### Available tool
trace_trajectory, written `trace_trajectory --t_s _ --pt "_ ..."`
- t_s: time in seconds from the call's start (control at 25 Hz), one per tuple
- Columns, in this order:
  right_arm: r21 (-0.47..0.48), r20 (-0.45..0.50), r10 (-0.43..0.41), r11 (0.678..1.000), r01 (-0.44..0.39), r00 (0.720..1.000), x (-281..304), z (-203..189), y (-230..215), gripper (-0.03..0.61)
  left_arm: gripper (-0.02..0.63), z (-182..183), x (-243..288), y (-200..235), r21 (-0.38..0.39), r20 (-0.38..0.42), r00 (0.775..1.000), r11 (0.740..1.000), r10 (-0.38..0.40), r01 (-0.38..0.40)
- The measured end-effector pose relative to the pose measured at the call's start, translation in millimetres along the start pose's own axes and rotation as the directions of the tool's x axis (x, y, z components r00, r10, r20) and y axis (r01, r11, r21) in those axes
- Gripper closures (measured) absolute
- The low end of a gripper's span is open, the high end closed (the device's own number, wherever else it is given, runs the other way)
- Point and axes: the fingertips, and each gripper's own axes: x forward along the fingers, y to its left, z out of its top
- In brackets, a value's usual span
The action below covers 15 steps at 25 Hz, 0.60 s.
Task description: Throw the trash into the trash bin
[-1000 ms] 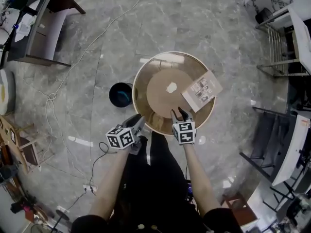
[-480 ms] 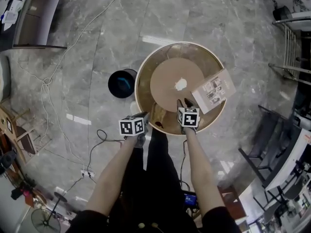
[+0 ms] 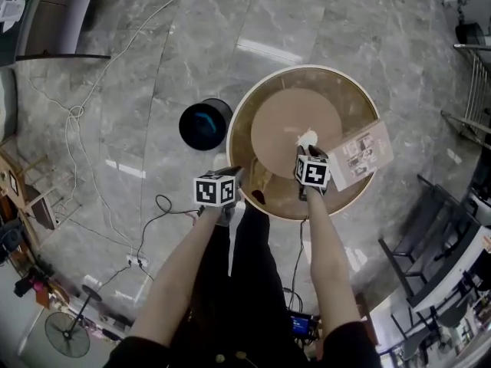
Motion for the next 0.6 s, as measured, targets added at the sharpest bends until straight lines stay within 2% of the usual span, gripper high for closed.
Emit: trace_trajectory --t_s 0.08,0.16,0.4,0.6 --pt "-0.014 -0.012 -0.035 0.999 0.035 0.999 4 3 -1 0.543 0.574 4 -2 8 0.0 0.002 1.0 1.0 0.003 -0.003" --pt "-0.032 -0.011 -0.045 0.998 0.045 0.999 3 9 8 0.545 0.575 7 -7 18 -0.008 0.008 1.0 1.0 0.01 -0.01" --pt "-0.121 -0.009 0.019 0.992 -0.02 1.0 -1 25 70 0.545 0.577 4 -30 50 -0.049 0.022 0.999 0.998 0.035 -0.034" --pt "-0.292 -0.029 0.113 0.949 -0.117 0.993 5 43 161 0.545 0.577 4 -58 85 -0.145 0.084 0.995 0.989 0.051 -0.038"
